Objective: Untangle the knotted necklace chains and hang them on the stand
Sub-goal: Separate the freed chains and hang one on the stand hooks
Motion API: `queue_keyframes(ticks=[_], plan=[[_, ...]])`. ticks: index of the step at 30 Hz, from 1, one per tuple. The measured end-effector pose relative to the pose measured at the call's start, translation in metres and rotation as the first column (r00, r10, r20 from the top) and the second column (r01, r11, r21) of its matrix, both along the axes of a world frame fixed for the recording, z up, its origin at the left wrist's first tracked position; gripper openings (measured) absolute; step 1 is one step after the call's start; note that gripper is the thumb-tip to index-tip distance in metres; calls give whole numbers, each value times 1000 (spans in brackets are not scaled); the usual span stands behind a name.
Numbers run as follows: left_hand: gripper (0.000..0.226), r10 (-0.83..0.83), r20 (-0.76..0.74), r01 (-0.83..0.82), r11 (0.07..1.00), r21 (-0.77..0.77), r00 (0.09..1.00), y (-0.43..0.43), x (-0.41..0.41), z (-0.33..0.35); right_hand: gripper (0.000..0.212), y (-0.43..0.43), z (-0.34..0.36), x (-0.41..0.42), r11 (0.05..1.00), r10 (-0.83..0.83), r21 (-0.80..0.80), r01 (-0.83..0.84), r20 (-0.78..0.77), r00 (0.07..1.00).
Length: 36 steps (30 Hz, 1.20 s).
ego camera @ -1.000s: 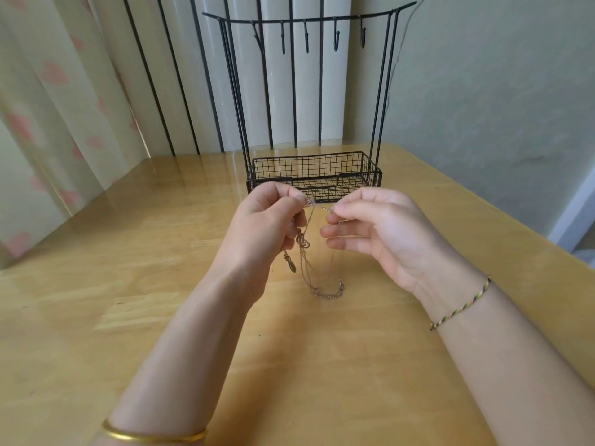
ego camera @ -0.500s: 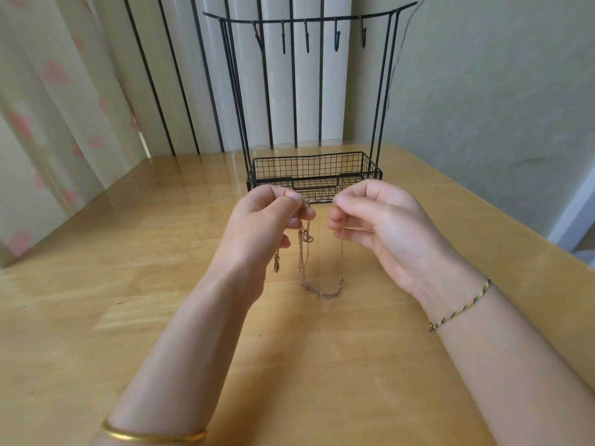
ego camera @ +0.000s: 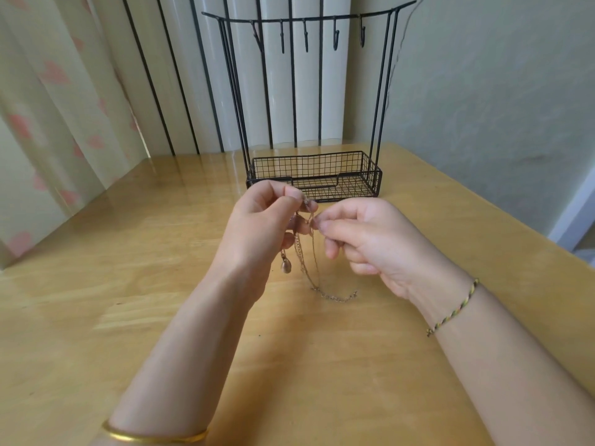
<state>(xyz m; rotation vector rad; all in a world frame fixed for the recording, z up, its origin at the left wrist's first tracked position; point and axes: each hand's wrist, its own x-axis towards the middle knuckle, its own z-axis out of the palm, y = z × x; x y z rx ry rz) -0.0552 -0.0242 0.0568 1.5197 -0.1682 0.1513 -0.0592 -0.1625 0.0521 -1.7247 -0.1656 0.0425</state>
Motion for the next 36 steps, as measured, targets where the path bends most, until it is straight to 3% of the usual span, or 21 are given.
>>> queue_keyframes(ticks=[8,17,28,36], plan=[[15,-74,-18,72,994,-84,997,0,-1,2,16,1,-3,0,996,89,13,-89,-14,996],[16,-80,-18,78,992,-97,997,1,0,3,3,4,-5,1,998,61,22,-61,27,998],[15,28,-66,-30,999,-30,997,-2,4,-1,7,0,4,4,957,-141,268,107,112,984],[15,-52,-66,49,997,-52,996,-7,5,-2,19,-4,1,11,872,-174,462,160,-14,985]])
